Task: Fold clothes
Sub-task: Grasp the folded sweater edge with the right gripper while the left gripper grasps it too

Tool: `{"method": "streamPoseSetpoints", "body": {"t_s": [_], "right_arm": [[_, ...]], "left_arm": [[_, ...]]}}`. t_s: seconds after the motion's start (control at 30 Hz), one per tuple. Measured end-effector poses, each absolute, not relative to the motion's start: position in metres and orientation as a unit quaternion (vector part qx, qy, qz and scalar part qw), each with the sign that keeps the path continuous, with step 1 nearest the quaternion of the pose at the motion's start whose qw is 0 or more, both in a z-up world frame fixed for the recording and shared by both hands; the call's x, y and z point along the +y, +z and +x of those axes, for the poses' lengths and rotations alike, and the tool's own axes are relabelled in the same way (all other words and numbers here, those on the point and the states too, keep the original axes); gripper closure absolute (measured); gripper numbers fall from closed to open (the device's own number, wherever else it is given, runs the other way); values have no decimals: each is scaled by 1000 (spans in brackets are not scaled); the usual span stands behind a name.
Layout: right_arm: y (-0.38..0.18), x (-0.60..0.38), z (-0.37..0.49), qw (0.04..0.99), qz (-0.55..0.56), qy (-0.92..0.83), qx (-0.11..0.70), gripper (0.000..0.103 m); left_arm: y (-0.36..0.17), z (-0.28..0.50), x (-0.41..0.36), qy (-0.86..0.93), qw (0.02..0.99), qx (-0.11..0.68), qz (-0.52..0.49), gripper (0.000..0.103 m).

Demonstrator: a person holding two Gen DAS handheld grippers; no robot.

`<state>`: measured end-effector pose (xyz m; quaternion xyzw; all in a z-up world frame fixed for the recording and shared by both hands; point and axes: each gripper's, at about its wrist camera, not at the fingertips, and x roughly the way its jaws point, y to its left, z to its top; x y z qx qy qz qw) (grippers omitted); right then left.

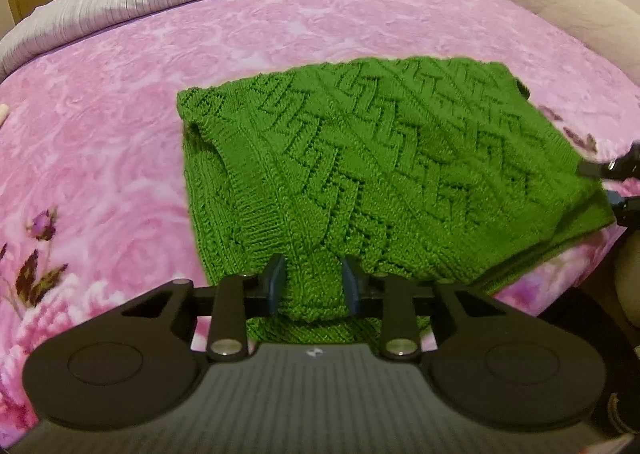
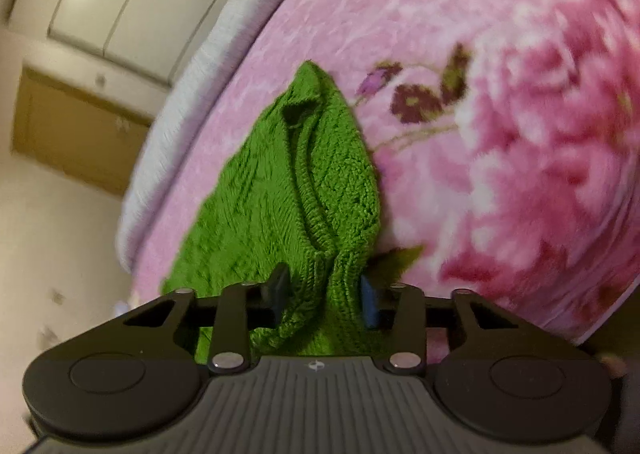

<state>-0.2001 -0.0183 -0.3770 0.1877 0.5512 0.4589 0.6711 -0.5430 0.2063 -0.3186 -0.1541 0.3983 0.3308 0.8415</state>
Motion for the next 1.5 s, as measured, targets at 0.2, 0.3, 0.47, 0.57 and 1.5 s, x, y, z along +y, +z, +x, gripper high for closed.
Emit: {"method": "streamPoseSetpoints", "body": {"t_s": [0.2,0.3,0.47,0.57,1.5], "right_arm": [[-312,5,-213,767,-2,457,450,56],[-293,31,-231,757,-36,518,397,62],[-306,97,-266,703,-114,597,369,88],[-312,123,-274,695,-132,614,351,93],[-337,72,-319,674,-257,611,328,88]], "left_arm": [[-297,-541,209,320,855,380,-149,76],[-297,-518,214,301,864,379,-140,77],[-303,-466,223,248,887,369,-127,77],[-305,-434,233,223,901,356,-110,77],[-329,-519,188,258,857,438,-81,85]]}}
